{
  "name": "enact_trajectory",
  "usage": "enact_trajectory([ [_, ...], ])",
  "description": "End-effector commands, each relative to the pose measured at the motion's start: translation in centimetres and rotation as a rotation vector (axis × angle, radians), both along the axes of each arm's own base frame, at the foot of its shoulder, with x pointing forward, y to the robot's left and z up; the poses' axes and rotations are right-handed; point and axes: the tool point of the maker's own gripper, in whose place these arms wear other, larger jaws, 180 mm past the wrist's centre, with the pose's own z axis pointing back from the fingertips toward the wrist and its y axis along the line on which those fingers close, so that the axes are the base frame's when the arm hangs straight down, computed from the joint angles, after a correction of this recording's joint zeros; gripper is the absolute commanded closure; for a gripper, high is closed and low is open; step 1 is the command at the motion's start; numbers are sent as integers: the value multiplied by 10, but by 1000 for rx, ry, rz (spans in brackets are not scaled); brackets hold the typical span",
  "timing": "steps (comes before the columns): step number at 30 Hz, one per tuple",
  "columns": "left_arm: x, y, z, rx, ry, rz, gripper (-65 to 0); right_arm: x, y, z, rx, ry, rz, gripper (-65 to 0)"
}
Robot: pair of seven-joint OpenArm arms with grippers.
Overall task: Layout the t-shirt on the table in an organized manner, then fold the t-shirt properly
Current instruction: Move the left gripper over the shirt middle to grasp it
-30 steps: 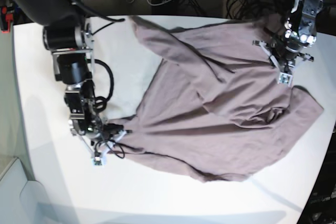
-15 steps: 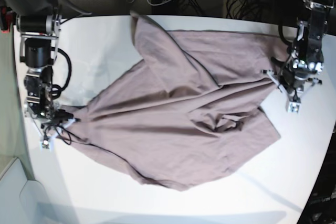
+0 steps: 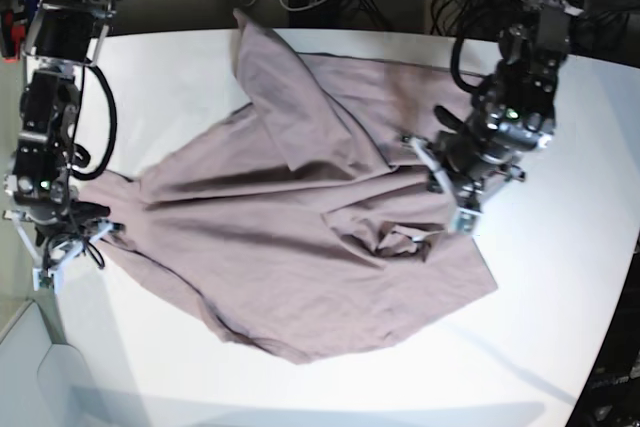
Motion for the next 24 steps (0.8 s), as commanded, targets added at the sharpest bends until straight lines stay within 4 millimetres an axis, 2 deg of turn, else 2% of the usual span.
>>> enact_trajectory([
  [1,3,-14,6,3,-32,-43,-2,5,0,19,-18,-48,5,0],
  [3,-11,-42,-4,9,1,-137,-2,4,7,27,-13,-60,10,0],
  [5,-26,-65,-12,34,20,-227,-2,4,8,26,-6,-47,7,0],
  [9,-52,-77,-30,116,50,-343,-2,4,8,26,-6,-46,6,0],
  [14,-74,-62,-47,167,106,-373,-2,2,8,24,-4,-42,4,0],
  [17,-76,-47,-56,201,129,-367,-2,2,8,22,-3,-39,4,0],
  [22,-82,-14,-94,277,229,-323,-2,2,8,22,-3,-39,4,0],
  [24,-81,-1,-100,298,231,-314,-2,2,8,22,-3,-39,4,0],
])
